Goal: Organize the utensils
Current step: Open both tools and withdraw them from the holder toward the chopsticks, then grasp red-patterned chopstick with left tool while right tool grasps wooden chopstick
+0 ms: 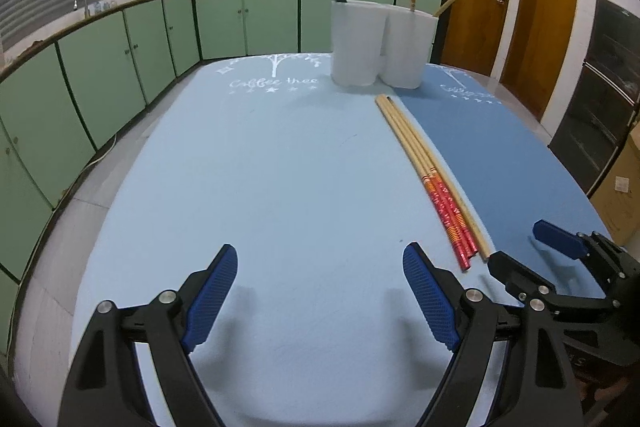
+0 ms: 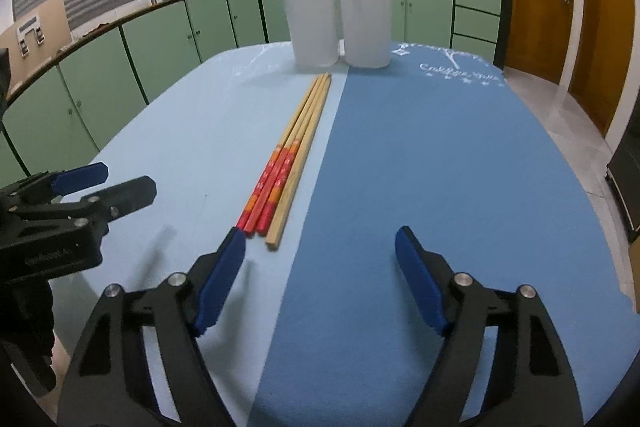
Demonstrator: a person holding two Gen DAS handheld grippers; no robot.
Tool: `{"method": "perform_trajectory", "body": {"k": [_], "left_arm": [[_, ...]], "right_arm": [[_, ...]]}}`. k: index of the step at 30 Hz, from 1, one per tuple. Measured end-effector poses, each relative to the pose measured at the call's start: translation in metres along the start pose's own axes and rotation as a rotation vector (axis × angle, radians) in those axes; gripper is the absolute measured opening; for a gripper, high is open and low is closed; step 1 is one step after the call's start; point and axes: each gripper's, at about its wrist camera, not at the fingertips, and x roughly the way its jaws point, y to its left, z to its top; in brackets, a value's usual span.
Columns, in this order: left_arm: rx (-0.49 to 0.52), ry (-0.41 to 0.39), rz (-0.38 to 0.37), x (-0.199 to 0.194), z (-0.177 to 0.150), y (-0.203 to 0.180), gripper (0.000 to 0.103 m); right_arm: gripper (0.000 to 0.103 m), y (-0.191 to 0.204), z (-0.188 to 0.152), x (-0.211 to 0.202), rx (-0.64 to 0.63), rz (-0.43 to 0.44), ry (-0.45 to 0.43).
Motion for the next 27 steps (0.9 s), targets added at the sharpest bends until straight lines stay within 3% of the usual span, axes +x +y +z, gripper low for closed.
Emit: {"method": "perform_trajectory", "body": {"k": [5, 11, 17, 19, 22, 27], "left_arm": [[-0.011, 0.001, -0.002, -0.001, -0.003, 0.006, 0.083], [-0.017, 0.0, -0.01, -0.001, -0.004, 0.006, 0.083], [-0.02, -0.009, -0.021, -0.001, -0.002, 0.003, 0.083], [-0.013, -0.01, -0.028, -0.002, -0.001, -0.001, 0.083], [0.002, -0.009, -0.037, -0.002, -0.001, -0.008, 0.083], [0.016, 0.004, -0.055, 0.002, -0.002, -0.02, 0.082]], "right_arm": [[0.059, 0.008, 0.0, 0.005, -0.033, -0.03, 0.008], [0.041, 0.0, 0.005, 0.007, -0.026, -0.056, 0.013], [0.039, -0.006, 0.004, 0.005, -0.01, -0.025, 0.019], [0.029, -0.002, 0.004, 0.005, -0.03, -0.018, 0.012], [0.006, 0.002, 0.004, 0.007, -0.053, 0.009, 0.014], [0.006, -0.01, 0.007, 0.003, -0.015, 0.0, 0.006]]}}
